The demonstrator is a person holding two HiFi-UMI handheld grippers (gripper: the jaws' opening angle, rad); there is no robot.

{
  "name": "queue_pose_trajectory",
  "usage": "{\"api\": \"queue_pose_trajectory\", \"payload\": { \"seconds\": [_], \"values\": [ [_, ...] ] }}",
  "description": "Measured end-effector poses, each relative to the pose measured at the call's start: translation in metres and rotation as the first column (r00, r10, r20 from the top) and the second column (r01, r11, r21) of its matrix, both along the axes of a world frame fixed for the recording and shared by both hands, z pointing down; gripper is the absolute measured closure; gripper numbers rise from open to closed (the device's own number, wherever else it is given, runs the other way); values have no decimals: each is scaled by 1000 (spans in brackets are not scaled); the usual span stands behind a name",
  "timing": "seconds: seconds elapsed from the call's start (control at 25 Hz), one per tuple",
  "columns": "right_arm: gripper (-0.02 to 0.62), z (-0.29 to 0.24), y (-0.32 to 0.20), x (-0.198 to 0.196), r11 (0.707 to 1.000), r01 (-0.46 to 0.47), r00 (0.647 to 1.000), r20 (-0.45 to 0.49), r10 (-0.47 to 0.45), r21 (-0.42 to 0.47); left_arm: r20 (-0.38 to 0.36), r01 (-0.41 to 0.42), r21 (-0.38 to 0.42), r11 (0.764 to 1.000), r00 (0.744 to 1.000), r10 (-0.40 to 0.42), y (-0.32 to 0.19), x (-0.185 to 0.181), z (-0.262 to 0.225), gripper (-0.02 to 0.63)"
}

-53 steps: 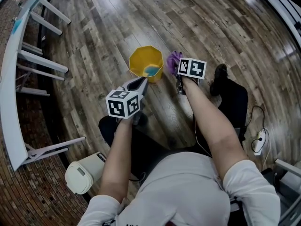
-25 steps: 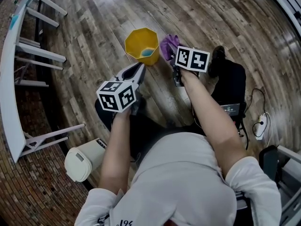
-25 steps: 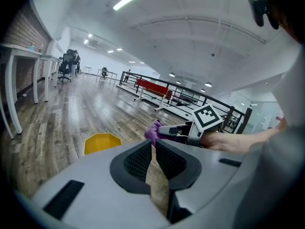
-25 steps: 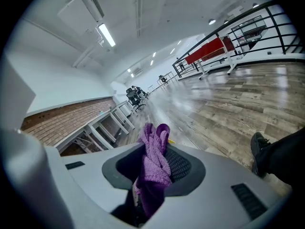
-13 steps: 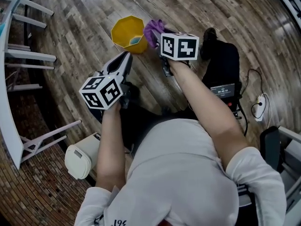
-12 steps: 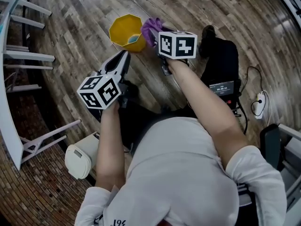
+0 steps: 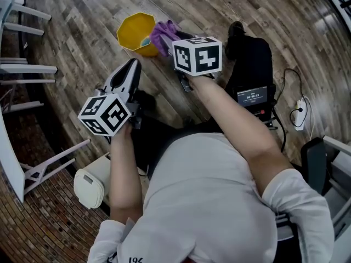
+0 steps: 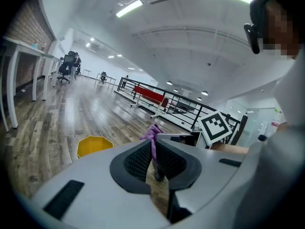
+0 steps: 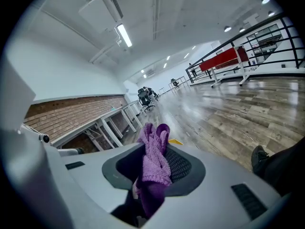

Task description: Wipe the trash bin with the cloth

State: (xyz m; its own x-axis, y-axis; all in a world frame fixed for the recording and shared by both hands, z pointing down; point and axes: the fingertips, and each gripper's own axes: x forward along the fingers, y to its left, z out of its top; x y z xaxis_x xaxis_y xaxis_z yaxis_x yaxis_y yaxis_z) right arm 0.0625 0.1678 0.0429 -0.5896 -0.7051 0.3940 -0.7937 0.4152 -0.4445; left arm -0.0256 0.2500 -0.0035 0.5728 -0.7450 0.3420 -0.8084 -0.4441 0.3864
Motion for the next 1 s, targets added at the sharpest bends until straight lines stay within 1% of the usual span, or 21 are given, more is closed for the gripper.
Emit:
{"api": "queue_pose_trajectory", "payload": {
  "seconds": [0.24, 0.48, 0.76, 1.0],
  "values": [
    [480, -11, 11, -3, 999, 27, 1000, -13, -27, 37, -20, 14, 27, 1000, 1000, -13, 0, -3, -12, 575],
    [480, -18, 22, 1, 998, 36, 999, -14, -35, 51, -28, 29, 42, 999, 999, -28, 0, -5, -18, 575],
    [480, -33, 29, 4, 995, 50, 999, 3, -50, 81, -32, 12, 55, 998, 999, -10, 2, 2, -22, 575],
    [480, -39, 36, 5, 993, 63, 998, -5, -63, 98, -33, 9, 74, 997, 999, -6, 3, 4, -29, 575]
  ]
}}
